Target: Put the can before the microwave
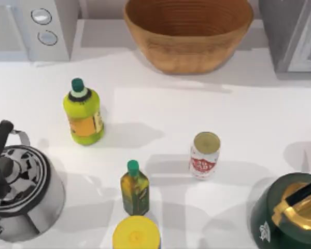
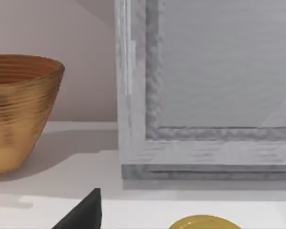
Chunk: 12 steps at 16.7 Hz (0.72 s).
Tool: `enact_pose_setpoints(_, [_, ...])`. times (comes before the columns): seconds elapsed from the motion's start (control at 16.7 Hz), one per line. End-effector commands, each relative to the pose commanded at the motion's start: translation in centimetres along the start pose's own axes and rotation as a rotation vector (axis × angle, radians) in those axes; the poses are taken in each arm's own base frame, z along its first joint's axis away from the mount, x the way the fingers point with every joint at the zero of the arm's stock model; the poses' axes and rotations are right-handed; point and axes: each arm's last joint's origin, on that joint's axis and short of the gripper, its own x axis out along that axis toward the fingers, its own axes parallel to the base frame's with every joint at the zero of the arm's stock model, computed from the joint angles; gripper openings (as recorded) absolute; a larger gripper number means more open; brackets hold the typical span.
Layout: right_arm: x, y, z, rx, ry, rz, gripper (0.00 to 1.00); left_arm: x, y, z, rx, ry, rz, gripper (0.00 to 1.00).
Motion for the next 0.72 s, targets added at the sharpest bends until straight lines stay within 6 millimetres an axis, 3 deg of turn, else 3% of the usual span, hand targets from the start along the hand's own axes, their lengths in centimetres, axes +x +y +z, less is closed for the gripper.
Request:
enact_pose_setpoints(0.3, [0.0,0.0,0.0,0.0,0.0,0.0,1.0,0.0,-0.3,1.2,0.0,0.031,-0.035,1.0])
enact_pose_setpoints(0.54, [0.0,0.0,0.0,0.0,0.0,0.0,1.0,0.5,-1.5,5.5,0.009,0.162,-0.149,1.0])
enact_pose_setpoints(0.72, [0.0,0.0,0.0,0.0,0.0,0.0,1.0,2.1,-3.1,9.5,0.032,0.341,-0.262,1.0])
